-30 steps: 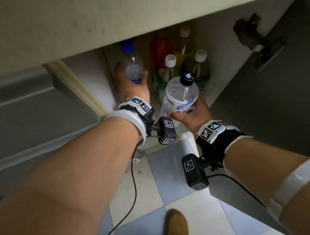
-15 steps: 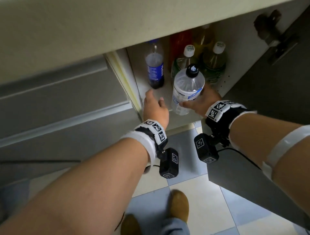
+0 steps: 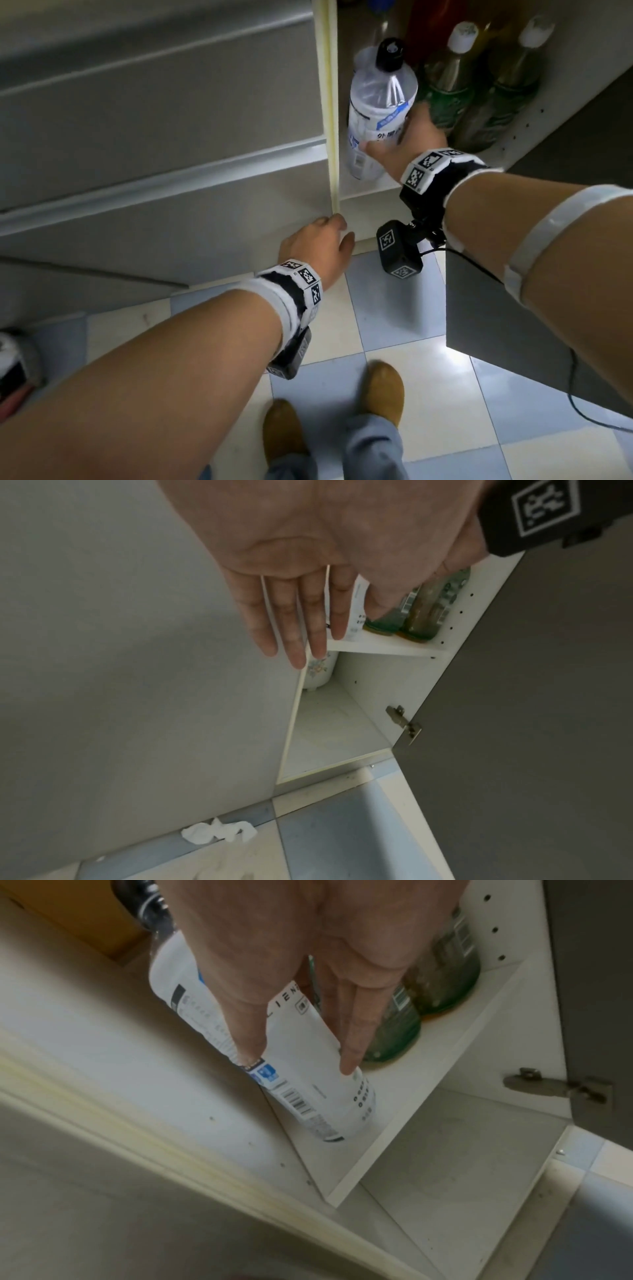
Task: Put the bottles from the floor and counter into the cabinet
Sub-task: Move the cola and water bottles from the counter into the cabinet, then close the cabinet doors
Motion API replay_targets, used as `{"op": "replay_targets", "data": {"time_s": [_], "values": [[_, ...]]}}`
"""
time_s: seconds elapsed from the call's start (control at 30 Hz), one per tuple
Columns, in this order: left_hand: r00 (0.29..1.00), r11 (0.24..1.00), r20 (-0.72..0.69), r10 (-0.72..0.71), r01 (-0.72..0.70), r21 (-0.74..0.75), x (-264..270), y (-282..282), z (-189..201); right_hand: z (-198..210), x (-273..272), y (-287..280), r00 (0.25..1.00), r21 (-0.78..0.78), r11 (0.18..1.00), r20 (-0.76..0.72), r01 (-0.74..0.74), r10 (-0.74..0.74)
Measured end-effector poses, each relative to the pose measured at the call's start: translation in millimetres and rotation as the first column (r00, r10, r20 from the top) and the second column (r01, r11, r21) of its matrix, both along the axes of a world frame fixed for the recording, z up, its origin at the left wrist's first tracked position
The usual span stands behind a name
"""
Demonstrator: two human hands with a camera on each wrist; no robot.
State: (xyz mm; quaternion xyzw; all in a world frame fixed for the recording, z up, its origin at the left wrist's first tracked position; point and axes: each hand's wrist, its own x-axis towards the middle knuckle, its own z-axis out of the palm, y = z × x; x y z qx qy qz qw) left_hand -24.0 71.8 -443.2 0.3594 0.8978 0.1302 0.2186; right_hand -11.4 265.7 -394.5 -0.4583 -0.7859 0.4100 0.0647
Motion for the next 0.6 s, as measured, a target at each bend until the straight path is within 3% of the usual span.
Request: {"op": "replay_targets", "data": {"time_s": [0.2,0.37,0.5,0.6], "values": [[0.999,0.999,-0.006,-0.04,0.04,-0.022,-3,-15,3,1,6,-16,0.986,-0.004,1.0,0.166,-0.02,0.02],[0.997,0.997,0.023,-0.074,0.075,-0.03,9,-23,39,23,49,-42,0.907,0.042,0.979,0.386,-0.197,0.166],[0.989,0.993,0.097,-0.113,0.114,-0.009,35,-35,111,92,104,-78,0.84,0.04,0.964,0.5,-0.264,0.21],[0.975,0.977,0.072,-0.209,0.211,-0.014,56,-40,185,172,146,-95,0.849,0.135,0.942,0.486,-0.307,0.207]]}}
